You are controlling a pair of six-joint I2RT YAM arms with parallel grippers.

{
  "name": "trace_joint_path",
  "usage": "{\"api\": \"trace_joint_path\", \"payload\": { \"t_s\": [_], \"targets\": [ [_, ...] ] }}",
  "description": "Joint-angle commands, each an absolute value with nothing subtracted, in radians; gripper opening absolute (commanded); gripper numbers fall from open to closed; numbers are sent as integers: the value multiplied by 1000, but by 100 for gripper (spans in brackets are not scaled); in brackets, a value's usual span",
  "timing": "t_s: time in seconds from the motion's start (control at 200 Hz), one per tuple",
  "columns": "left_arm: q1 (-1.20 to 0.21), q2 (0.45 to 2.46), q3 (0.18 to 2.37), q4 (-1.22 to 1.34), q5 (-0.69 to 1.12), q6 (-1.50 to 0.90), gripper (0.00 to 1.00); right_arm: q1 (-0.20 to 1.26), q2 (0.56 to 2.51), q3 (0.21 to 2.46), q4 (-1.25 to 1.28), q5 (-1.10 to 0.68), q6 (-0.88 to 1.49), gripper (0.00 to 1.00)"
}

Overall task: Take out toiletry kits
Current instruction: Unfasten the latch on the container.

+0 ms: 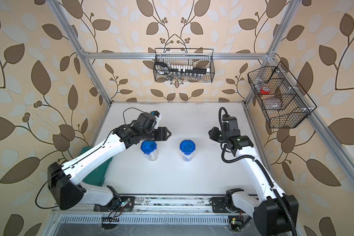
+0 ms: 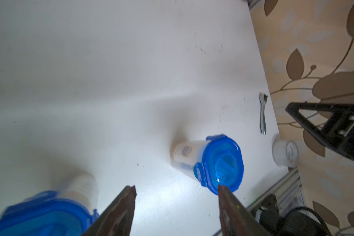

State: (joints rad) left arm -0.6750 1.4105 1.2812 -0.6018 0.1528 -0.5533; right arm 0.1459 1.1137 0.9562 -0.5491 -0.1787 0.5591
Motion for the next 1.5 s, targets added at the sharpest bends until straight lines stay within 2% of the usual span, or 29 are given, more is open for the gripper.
{"api": "trace_joint_path", "payload": {
  "t_s": [0.0, 0.055, 0.15, 0.355, 0.5, 0.595, 0.665, 0.76, 0.835, 0.945, 0.98, 1.045, 1.105, 1.17, 1.4, 1.495],
  "targets": [
    [-698, 1483, 1339, -641, 300, -579, 61, 148, 1080, 902, -563, -320, 645, 54],
    [-707, 1530, 1368, -660, 311, -566, 58, 148, 1048, 844, -513, -342, 671, 57],
    [-723, 1590, 1406, -688, 316, -548, 60, 148, 997, 763, -446, -403, 683, 57],
    [-732, 1641, 1407, -667, 425, -567, 61, 146, 975, 683, -388, -572, 686, 43],
    [-732, 1622, 1412, -665, 390, -576, 63, 145, 949, 679, -432, -500, 699, 42],
    [-732, 1641, 1431, -675, 382, -577, 61, 147, 973, 720, -539, -371, 694, 39],
    [-732, 1650, 1444, -683, 370, -577, 59, 150, 987, 760, -614, -284, 696, 44],
    [-731, 1642, 1446, -675, 357, -580, 61, 153, 987, 794, -706, -142, 740, 69],
    [-731, 1639, 1451, -675, 360, -578, 63, 153, 974, 803, -730, -99, 729, 73],
    [-731, 1641, 1459, -686, 364, -576, 64, 151, 906, 753, -672, -99, 733, 73],
    [-730, 1640, 1459, -690, 362, -576, 64, 143, 877, 725, -622, -142, 738, 73],
    [-731, 1631, 1451, -691, 365, -576, 65, 98, 856, 687, -536, -335, 711, 72],
    [-730, 1628, 1445, -687, 377, -573, 66, 59, 874, 667, -494, -480, 703, 61],
    [-727, 1634, 1444, -686, 400, -573, 66, 39, 884, 640, -442, -590, 697, 55],
    [-722, 1682, 1461, -668, 478, -594, 64, 23, 851, 532, -202, -809, 797, 46],
    [-721, 1699, 1466, -661, 485, -597, 63, 15, 864, 463, -7, -923, 910, 45]
  ]
}}
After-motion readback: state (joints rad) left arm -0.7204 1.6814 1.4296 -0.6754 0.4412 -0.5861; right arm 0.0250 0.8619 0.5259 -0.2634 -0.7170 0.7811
